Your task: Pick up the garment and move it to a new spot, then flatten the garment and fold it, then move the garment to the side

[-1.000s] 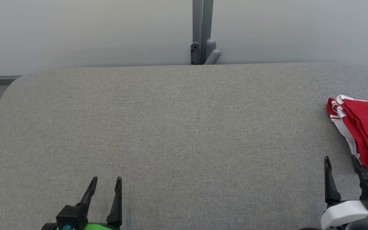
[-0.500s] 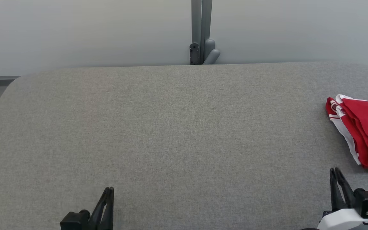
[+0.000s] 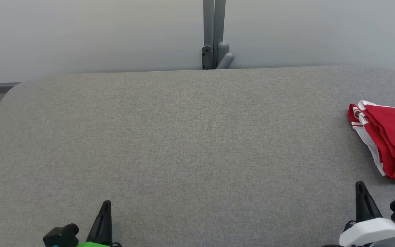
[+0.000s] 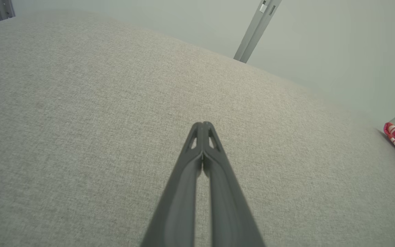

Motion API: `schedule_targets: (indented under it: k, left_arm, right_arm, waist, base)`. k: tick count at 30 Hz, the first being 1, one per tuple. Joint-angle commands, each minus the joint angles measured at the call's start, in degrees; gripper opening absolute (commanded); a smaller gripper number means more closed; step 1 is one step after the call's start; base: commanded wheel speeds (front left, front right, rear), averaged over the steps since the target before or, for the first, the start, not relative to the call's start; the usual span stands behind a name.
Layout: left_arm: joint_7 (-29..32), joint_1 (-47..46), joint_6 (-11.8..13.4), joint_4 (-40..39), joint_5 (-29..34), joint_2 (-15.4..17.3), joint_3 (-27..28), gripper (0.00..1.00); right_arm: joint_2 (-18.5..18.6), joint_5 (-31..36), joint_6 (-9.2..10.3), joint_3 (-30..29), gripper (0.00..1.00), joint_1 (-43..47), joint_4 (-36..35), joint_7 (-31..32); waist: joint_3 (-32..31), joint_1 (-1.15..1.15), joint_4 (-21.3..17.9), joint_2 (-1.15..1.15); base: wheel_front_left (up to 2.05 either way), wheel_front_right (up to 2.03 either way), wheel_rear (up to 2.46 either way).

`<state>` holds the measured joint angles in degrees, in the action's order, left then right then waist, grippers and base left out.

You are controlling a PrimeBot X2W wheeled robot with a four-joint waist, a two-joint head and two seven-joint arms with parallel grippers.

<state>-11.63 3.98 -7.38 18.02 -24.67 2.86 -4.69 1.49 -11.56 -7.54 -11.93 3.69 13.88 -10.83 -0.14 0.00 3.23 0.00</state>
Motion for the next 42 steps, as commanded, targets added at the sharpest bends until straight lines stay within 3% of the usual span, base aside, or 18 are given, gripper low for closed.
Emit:
schedule_targets:
  k: [1,20,42]
  left_arm:
    - [0.4,-1.7,0.0,-1.0,-2.2,0.5,0.5,0.00]
    - [4.7,-4.4,-0.1,-1.7,-20.4,0.9,2.7,0.00]
    - [8.5,-6.6,-0.1,-2.3,-35.5,1.0,4.9,0.00]
  right_arm:
    - [0.6,-2.7,0.01,0.2,0.00,-1.6,-0.9,0.4]
    - [0.9,-23.7,0.02,1.7,0.00,-4.0,-0.7,4.8]
    - [1.1,-41.4,0.04,2.8,0.00,-6.2,-0.3,8.8]
  waist:
    - [0.0,0.00,0.0,0.00]
    - [0.1,0.00,-0.6,0.00]
    - [0.1,0.00,-1.2,0.00]
  base:
    - [0.00,0.00,0.00]
    - [0.00,0.00,0.00]
    - [0.00,0.00,0.00]
